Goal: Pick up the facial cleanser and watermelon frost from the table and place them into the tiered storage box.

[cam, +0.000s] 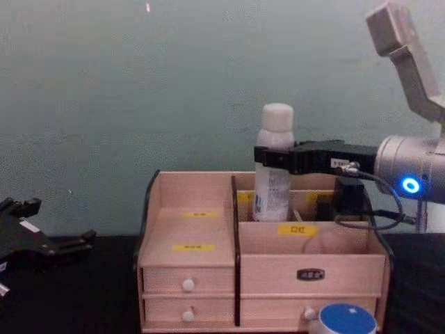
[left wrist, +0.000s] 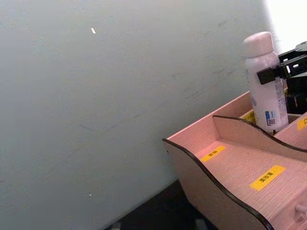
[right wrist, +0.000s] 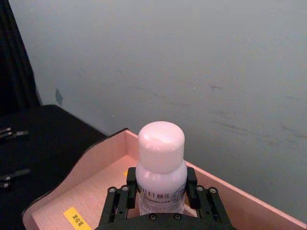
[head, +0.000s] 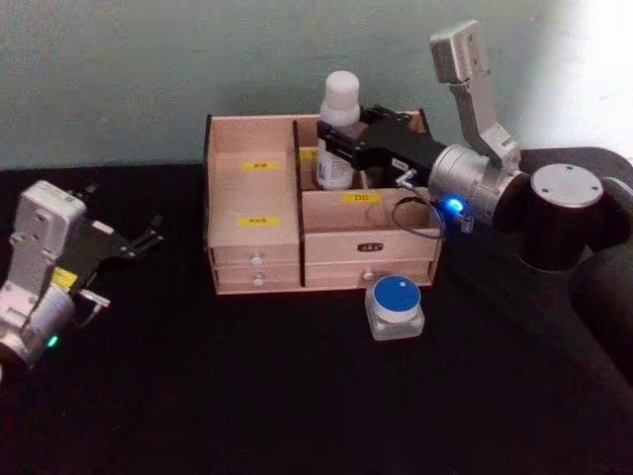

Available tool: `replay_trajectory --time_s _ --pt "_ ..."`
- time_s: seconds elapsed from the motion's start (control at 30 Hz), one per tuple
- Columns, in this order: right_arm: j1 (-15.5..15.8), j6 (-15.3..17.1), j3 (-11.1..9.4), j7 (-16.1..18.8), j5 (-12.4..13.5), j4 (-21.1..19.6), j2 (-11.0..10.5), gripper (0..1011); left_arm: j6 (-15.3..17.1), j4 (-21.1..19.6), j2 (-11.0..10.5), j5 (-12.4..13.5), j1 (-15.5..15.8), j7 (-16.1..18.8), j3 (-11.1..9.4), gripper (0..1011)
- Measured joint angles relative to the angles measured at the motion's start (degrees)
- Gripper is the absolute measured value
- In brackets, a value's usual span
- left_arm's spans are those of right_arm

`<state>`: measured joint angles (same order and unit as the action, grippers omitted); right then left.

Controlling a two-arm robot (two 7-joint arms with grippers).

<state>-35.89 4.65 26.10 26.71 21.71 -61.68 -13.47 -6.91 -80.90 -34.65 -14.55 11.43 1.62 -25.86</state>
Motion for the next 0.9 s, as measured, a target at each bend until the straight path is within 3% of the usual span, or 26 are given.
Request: replay_trajectory --time_s 0.4,0.9 --pt "0.3 -0.4 0.3 -0.3 -1.8 1.6 0.6 600 0.0 0.0 0.0 0.0 0.0 0.0 0.0 1001" --pt "1.0 -0.7 -0.5 -0.4 -2.3 3.4 1.2 601 0.0 0.0 0.0 0.0 0.0 0.0 0.0 1001"
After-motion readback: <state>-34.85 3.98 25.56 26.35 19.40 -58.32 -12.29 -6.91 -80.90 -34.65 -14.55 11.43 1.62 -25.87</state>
